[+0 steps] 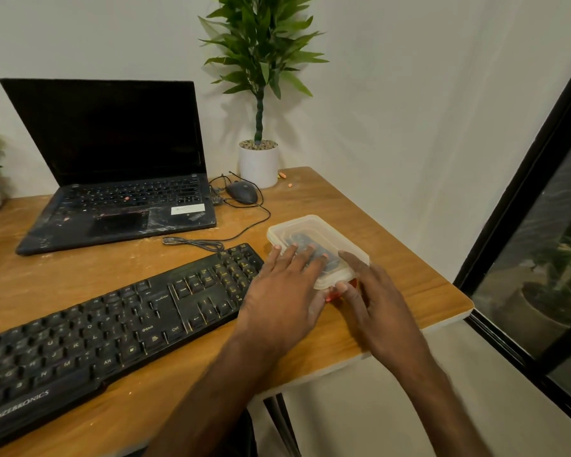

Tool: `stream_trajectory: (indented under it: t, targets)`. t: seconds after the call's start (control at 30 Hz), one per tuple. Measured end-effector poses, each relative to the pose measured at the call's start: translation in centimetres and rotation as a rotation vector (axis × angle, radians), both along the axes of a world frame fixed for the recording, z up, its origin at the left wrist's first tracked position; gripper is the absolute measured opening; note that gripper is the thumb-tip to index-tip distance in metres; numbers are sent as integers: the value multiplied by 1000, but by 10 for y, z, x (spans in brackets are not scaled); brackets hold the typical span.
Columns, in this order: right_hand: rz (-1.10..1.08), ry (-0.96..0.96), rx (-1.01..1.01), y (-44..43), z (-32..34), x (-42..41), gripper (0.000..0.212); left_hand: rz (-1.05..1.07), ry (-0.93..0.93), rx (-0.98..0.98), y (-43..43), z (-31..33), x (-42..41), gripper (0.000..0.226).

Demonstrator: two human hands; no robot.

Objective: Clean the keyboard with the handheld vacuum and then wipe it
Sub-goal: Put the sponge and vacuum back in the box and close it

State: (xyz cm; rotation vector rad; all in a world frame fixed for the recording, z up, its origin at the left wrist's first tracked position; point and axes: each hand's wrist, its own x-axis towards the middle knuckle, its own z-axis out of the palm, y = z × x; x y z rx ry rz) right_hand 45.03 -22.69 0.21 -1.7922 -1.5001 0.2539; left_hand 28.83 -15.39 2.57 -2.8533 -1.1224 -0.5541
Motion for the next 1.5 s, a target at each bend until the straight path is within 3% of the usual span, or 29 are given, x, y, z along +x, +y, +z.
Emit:
stream_trajectory:
  t: [0.47, 0.83, 1.5]
  targets:
    - [-156, -328, -29, 143, -2, 5, 58, 133, 76, -142, 130, 22, 33, 46]
    - [-189, -334, -71, 202, -1, 1, 58, 136, 24, -183, 196, 18, 42, 44]
    - [-213, -344, -19, 217, -5, 1, 60, 111, 22, -172, 210, 14, 44, 41]
